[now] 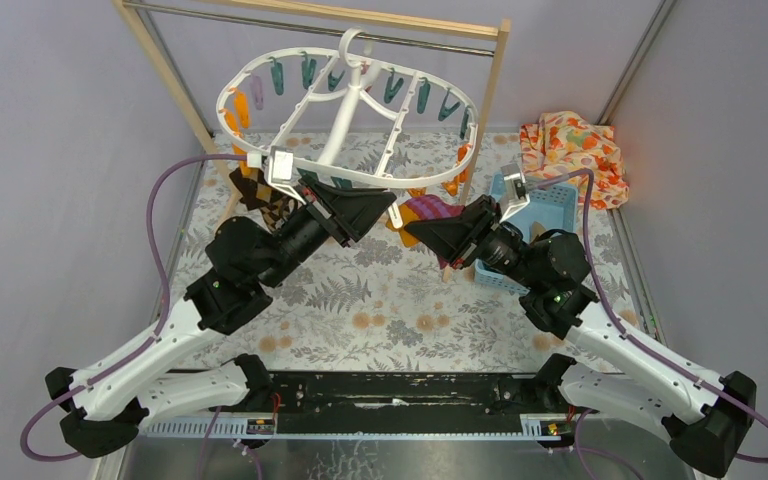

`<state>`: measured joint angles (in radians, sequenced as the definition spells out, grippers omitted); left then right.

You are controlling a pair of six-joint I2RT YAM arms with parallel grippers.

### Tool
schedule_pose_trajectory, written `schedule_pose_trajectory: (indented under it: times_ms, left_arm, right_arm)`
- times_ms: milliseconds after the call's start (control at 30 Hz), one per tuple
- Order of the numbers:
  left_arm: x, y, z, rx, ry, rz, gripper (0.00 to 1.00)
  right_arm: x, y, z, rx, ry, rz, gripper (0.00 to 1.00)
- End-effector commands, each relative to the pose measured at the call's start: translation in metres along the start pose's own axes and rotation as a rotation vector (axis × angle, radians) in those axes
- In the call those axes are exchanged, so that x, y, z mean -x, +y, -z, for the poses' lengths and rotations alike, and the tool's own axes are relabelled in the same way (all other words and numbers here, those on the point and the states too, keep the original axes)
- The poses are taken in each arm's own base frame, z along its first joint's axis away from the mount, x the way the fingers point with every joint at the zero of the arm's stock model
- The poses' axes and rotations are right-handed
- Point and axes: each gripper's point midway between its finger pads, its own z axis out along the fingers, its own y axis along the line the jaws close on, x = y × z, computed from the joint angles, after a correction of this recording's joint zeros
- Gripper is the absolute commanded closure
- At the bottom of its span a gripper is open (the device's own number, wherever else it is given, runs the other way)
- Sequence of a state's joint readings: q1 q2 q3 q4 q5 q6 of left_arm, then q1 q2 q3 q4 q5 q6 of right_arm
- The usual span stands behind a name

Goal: Clip the socks to the hanger
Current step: Clamp the sock onto the hanger.

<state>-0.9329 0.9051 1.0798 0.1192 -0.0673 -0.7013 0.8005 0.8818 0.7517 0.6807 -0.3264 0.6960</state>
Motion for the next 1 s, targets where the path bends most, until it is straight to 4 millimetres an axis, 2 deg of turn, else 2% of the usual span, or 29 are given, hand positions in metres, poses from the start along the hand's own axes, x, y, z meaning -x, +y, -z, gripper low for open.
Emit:
schedule_pose_trajectory:
  times_ms: [0,167,300,333,500,633,800,967]
  left_arm:
    - [-0.0038,-0.0047,0.0029,-0.036,0.011,-0.004,1.00]
    - [-0.0040,0.0005,0.0037,-0.016,0.002,-0.004,1.00]
    - [-0.0089,0.0008,0.0010,-0.018,0.024,-0.007,0.91]
    - [-0.0097,0.0005,0.0008,-0.021,0.027,-0.006,0.87]
    - [-0.0081,-0.0020,0.0010,-0.030,0.025,-0.007,0.56]
    - [-0.0083,-0.0026,0.0014,-0.034,0.026,-0.008,0.37]
    - [-0.0092,-0.0018,0.0026,-0.033,0.028,-0.009,0.23]
    - [-0.0087,-0.0006,0.0044,-0.027,0.026,-0.011,0.17]
  right_arm:
    - [0.0359,0.0417,-0.0028,0.132,-0.092,0.038,1.00]
    - [0.0365,0.0441,-0.0009,0.137,-0.093,0.036,1.00]
    - [0.0347,0.0416,-0.0004,0.129,-0.090,0.041,1.00]
    - [0.0342,0.0409,-0.0003,0.127,-0.089,0.041,1.00]
    - [0.0336,0.0406,-0.0003,0.127,-0.088,0.040,1.00]
    - [0.0337,0.0404,0.0000,0.125,-0.089,0.042,1.00]
    - [0.0334,0.0397,0.0007,0.122,-0.090,0.041,1.00]
    - [0.0313,0.0344,0.0005,0.102,-0.089,0.040,1.00]
